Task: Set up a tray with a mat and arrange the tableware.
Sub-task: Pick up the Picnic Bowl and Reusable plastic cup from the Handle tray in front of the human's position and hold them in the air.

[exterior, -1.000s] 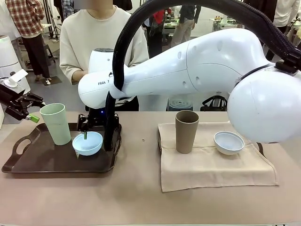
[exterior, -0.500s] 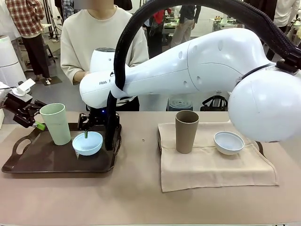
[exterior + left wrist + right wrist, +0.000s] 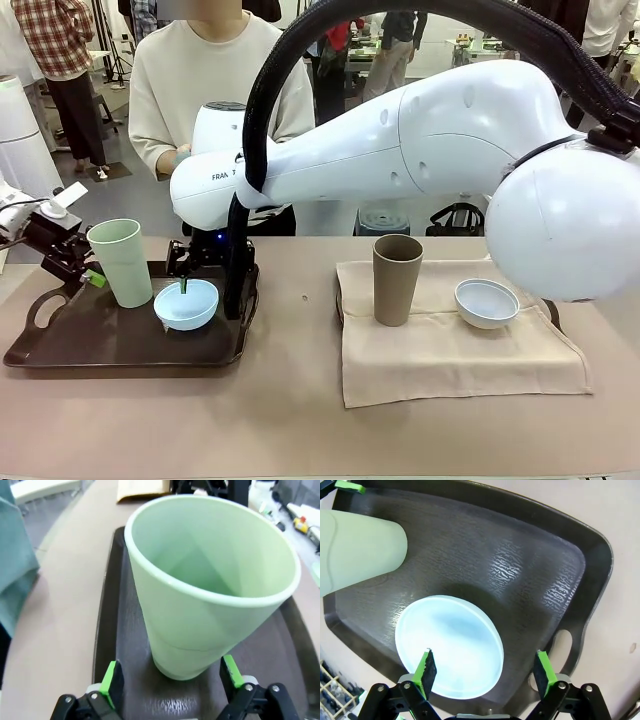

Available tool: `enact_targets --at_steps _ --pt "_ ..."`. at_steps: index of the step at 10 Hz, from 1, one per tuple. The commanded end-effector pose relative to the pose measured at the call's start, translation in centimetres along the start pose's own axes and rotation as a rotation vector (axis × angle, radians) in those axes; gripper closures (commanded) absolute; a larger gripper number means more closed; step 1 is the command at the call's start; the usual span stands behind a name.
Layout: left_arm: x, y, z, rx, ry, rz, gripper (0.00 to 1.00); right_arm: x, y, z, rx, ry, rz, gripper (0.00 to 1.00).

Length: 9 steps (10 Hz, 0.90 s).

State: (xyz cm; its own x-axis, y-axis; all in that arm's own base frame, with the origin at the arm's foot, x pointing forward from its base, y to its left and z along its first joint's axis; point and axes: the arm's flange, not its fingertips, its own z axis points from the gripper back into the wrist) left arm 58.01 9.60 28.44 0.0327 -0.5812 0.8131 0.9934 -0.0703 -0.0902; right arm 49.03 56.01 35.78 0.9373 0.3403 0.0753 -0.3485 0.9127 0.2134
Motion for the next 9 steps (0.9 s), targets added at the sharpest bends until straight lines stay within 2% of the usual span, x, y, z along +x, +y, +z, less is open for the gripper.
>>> enact_targets --at_steps 1,5,9 --pt "0.2 0.0 -0.2 -0.011 -0.035 -0.033 0.00 -0.3 -0.5 -0.2 0.021 -0.003 0.018 0.00" --pt "0.1 -1.9 -0.9 -0.052 -0.023 -0.059 0.00 -0.3 -0.6 -0.4 0.031 -0.002 0.019 0.00" --pt "-0.1 -1.7 -2.7 -0.083 -0.050 -0.084 0.00 -0.2 -0.7 -0.8 0.032 0.004 0.008 0.00"
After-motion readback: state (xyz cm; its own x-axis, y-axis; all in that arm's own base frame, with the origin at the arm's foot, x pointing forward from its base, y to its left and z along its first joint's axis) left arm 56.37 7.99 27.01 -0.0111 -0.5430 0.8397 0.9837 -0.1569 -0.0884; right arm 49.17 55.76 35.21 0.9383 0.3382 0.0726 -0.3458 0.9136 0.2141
